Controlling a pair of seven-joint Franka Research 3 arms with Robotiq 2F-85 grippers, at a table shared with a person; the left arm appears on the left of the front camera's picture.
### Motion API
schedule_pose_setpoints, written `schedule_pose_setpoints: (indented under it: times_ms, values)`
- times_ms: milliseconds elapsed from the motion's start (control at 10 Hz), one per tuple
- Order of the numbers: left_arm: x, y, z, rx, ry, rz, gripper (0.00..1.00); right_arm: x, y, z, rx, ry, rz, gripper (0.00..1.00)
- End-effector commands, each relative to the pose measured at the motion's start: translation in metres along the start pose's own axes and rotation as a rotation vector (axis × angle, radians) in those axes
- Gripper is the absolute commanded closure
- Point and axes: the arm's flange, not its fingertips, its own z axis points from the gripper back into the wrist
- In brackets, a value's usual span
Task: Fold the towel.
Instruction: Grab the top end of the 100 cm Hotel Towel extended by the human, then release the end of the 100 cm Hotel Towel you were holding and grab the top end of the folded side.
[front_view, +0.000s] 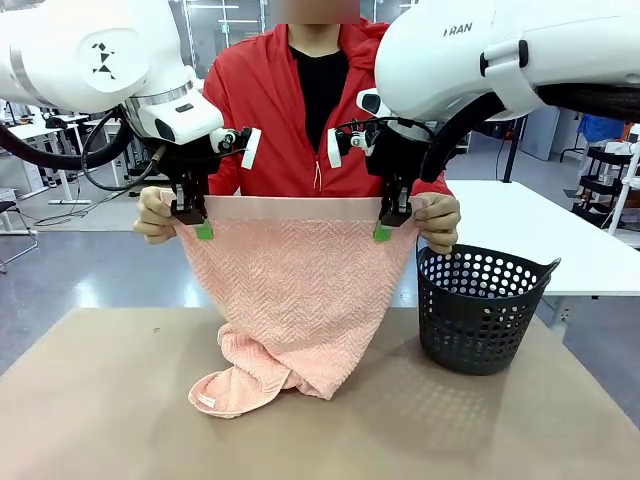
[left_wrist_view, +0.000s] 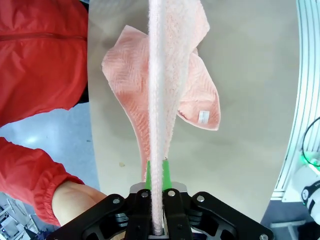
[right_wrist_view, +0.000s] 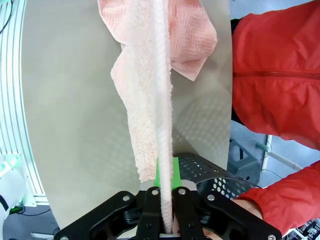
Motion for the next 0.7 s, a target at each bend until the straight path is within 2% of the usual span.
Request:
schedule_pose_setpoints:
  times_ms: [0,600]
  values:
    - [0.0001,-0.0001,0.0,0.002,0.003,-0.003,1.0,0.001,-0.0001,0.0003,-0.005,-0.002,0.008,1.0]
    - [0.0001,-0.0001,0.0,0.002,0.003,-0.003,1.0,0.001,-0.0001,0.0003,-0.005,-0.002,0.008,1.0]
